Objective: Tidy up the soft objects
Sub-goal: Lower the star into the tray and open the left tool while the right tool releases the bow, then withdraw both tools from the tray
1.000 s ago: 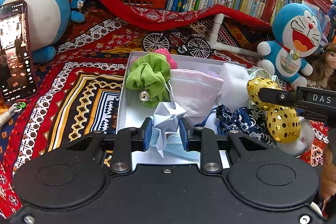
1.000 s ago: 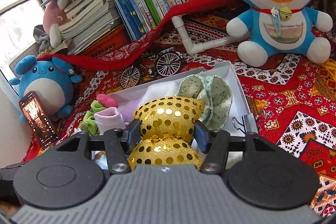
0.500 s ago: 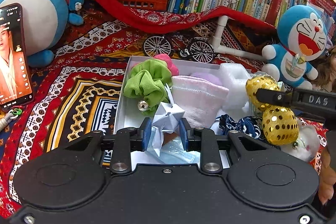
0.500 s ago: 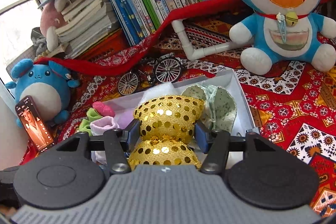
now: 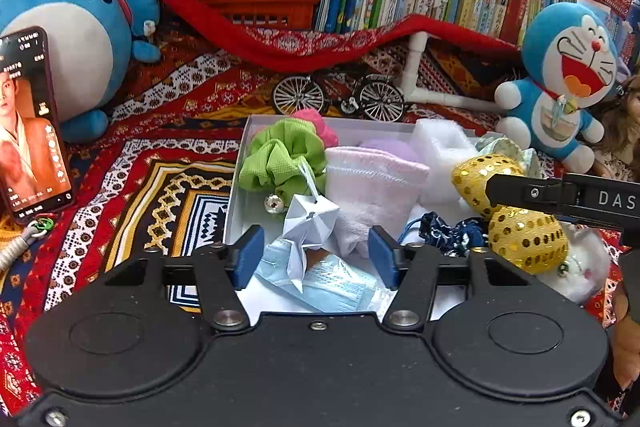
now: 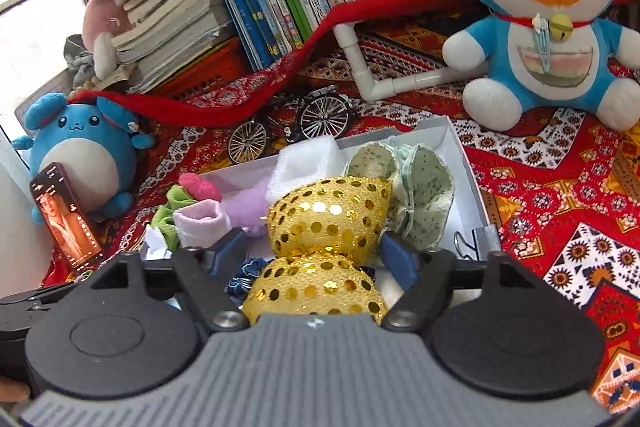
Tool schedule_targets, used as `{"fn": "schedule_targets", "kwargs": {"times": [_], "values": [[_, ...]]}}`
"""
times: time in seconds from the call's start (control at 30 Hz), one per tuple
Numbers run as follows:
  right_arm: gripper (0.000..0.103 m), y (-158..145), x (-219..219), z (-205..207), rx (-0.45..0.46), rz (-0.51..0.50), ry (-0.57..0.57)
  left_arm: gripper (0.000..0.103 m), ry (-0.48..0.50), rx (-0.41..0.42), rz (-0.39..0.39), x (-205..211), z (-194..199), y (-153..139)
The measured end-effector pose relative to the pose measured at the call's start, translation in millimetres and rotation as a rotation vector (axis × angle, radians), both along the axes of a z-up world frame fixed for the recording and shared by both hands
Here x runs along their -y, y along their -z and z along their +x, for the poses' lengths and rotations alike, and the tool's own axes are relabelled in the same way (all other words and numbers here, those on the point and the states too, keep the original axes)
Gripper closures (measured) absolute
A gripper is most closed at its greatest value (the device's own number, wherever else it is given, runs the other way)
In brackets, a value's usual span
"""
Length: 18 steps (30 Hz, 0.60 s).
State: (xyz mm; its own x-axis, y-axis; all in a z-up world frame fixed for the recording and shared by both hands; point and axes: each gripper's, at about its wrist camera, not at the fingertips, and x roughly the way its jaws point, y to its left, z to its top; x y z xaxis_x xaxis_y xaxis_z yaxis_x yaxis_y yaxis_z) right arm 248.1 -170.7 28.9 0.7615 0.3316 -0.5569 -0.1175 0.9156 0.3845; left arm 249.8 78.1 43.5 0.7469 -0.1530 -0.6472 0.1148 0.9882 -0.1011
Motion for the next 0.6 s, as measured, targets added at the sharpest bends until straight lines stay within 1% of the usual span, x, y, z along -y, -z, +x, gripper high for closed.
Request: {"fn": "schedule_targets", "kwargs": {"times": [0.1, 0.23, 0.4, 0.6], "values": [[0.016, -5.7, 2.1, -6.1, 0.018, -0.009, -0.011, 0.035, 0.008, 0.016, 0.001, 0.3, -7.6, -6.1], [0.015, -13.7, 5.8, -16.2, 0.042, -0.016, -0.025, 0.030, 0.019, 0.038, -0.003, 0.3, -19.0, -15.1], [0.014, -22.3, 11.0, -29.6, 0.071, -0.038, -0.048, 0.027, 0.035, 0.072, -0.022, -1.6, -37.3, -29.3], [0.012, -37.5, 19.1, -48.6, 0.103, -0.066, -0.087, 0.026, 0.061, 0.110, -0.031, -2.0, -60.3, -46.4]]}}
